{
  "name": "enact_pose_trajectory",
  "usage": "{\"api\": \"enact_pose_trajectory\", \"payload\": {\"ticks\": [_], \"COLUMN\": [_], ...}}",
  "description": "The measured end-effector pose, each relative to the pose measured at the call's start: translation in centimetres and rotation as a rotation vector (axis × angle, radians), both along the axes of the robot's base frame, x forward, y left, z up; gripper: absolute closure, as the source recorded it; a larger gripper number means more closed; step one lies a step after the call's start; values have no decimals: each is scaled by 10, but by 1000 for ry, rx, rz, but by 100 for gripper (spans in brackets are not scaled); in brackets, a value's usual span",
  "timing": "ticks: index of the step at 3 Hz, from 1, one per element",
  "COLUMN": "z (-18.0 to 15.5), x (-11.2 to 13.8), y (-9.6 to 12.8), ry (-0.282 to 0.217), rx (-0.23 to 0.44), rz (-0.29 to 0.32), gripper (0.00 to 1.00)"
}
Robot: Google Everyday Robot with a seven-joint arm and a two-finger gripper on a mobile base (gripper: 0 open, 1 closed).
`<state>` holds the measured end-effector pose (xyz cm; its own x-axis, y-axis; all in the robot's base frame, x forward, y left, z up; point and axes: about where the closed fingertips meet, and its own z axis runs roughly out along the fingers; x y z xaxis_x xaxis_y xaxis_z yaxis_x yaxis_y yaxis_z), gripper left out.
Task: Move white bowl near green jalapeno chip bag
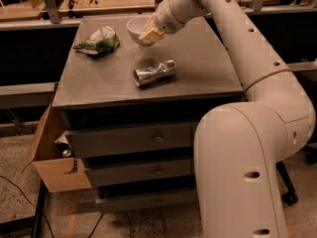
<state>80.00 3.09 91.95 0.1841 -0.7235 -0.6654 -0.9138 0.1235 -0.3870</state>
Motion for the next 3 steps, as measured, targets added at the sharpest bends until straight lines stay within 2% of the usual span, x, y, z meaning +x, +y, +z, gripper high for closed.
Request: {"api": "enact_pose_trajectory", "payload": {"ticks": [1,3], "z": [-7,-25], "x": [-10,-14], "y": [41,70], "ry": [38,82], "rx": [31,40], "rz": [92,138], "gripper": [98,52]}}
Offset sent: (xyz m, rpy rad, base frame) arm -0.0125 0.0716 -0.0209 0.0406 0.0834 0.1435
